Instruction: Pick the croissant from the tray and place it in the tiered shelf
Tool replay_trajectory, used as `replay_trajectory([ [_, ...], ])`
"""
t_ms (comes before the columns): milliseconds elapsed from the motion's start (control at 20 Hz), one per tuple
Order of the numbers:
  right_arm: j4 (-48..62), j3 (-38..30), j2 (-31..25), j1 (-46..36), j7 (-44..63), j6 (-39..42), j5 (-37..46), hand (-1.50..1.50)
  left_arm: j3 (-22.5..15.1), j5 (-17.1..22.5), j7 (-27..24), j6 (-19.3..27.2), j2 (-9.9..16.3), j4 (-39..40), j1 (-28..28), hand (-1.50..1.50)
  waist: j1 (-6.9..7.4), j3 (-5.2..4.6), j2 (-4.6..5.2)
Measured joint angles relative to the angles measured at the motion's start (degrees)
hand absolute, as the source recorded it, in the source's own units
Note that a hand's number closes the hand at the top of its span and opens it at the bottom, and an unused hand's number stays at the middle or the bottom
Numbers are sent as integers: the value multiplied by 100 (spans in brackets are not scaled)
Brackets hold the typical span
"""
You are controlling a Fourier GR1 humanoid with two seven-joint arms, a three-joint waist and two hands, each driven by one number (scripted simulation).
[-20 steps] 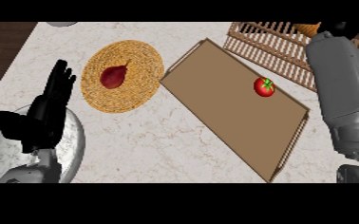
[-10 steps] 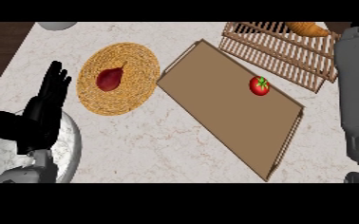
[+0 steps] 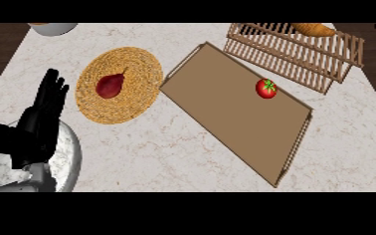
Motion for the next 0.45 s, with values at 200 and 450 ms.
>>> replay_trajectory([
  [200, -1573, -120, 23, 967, 303, 664, -441, -150, 47, 38, -114, -69, 8, 69, 64, 0, -3, 2, 10],
  [450, -2966, -423, 70, 1989, 431, 1116, -1042, -150, -40, -23, -127, -78, -79, 12, 12, 0, 104, 5, 47],
])
